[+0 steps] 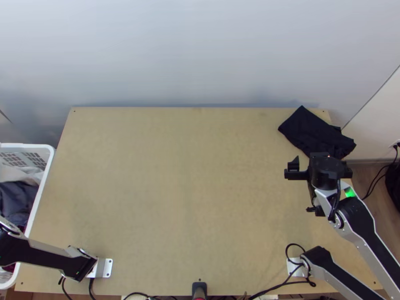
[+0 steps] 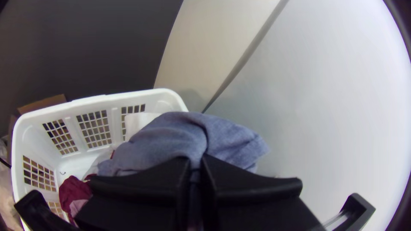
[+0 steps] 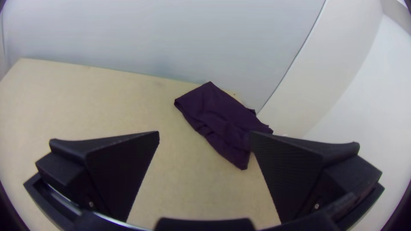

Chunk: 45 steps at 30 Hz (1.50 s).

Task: Fold the t-shirt

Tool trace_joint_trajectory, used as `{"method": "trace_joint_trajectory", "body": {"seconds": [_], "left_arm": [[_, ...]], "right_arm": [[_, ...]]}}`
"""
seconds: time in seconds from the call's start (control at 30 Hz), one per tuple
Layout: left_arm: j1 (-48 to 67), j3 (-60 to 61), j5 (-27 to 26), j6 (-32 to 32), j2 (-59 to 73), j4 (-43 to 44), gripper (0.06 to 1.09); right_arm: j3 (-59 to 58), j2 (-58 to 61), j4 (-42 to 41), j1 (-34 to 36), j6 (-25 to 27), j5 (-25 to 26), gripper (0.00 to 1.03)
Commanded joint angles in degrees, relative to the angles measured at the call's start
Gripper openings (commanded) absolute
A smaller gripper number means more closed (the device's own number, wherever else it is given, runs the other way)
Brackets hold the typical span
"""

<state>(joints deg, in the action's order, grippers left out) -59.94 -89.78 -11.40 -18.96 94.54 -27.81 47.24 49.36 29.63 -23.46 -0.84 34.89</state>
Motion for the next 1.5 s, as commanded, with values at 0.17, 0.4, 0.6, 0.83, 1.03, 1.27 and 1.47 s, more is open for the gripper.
{"method": "trace_joint_trajectory", "body": {"seconds": [0.17, 0.4, 0.6, 0.83, 1.03, 1.27, 1.47], "left_arm": [[-5.18, -21.4, -3.19, -2.57, -0.85, -5.59, 0.1], [-6.59, -28.52, -8.82, -3.71, -1.11, -10.51, 0.1], [-1.41, -18.15, -12.68, -2.57, -4.81, -14.99, 0.1], [4.92, 3.47, -6.0, -3.89, -9.11, 0.83, 0.1], [4.92, 9.27, -1.61, -2.75, 0.12, 9.27, 0.1], [5.36, 13.31, 4.37, -2.48, 9.26, 19.11, 0.1], [3.43, 8.83, 9.11, -2.22, 22.97, 23.42, 0.11]], "right_arm": [[-0.31, -1.29, 0.87, 0.17, -0.04, 0.0, 0.98], [-0.75, -1.11, 0.52, 0.17, -0.04, 0.0, 0.98], [-0.84, -0.76, 0.17, 0.17, 0.05, 0.0, 0.98], [-2.24, -1.2, 0.26, 0.44, -0.04, 0.0, 0.98], [-2.51, -1.82, 0.96, 0.61, 0.05, 0.0, 0.98], [-2.6, -1.2, 0.61, 0.52, 0.05, -0.09, 0.98], [-2.51, -1.29, 1.75, 0.52, -0.04, 0.0, 0.98]]}}
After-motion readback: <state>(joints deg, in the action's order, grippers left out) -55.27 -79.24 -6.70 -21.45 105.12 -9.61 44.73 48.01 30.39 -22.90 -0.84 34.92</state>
